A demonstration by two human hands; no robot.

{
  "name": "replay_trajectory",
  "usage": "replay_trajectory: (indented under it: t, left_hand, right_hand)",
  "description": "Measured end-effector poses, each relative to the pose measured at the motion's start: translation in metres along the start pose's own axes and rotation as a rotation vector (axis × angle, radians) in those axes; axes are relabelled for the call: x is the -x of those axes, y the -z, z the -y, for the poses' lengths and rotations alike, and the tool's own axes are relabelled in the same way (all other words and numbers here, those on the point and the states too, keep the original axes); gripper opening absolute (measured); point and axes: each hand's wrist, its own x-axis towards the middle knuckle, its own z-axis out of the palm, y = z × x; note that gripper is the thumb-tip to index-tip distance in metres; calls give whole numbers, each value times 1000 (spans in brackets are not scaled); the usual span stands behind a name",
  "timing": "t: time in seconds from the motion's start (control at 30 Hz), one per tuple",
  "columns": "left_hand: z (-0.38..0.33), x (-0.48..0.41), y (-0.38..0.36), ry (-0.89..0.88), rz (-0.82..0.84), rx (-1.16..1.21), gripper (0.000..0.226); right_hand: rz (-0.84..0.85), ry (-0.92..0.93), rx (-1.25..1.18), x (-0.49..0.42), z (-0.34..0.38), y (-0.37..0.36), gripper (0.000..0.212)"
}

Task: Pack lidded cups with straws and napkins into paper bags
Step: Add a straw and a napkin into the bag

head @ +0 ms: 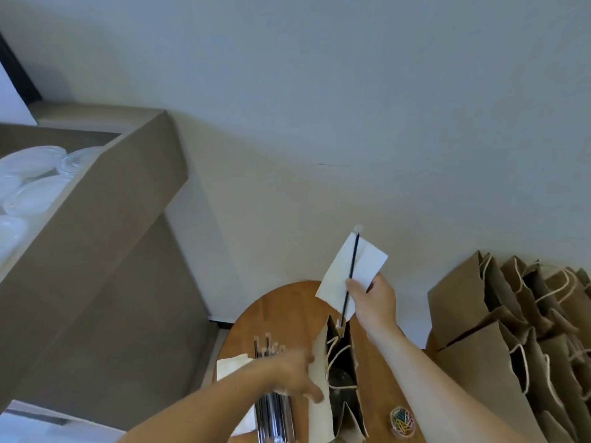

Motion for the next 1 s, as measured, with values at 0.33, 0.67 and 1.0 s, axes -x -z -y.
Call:
replay_trajectory:
  t: [0.33, 0.67, 1.0]
  left_hand:
    - [-14, -25, -37, 67, -283, 149, 18]
    - [-16, -15, -29, 208, -258, 718, 28]
    - [4, -19, -35, 164, -286, 506, 20]
  right_hand:
    - [240, -86, 392, 27, -47, 0, 28]
    - [556, -75, 843, 49, -64, 9, 16]
    - [671, -307, 1055, 44, -124, -29, 17]
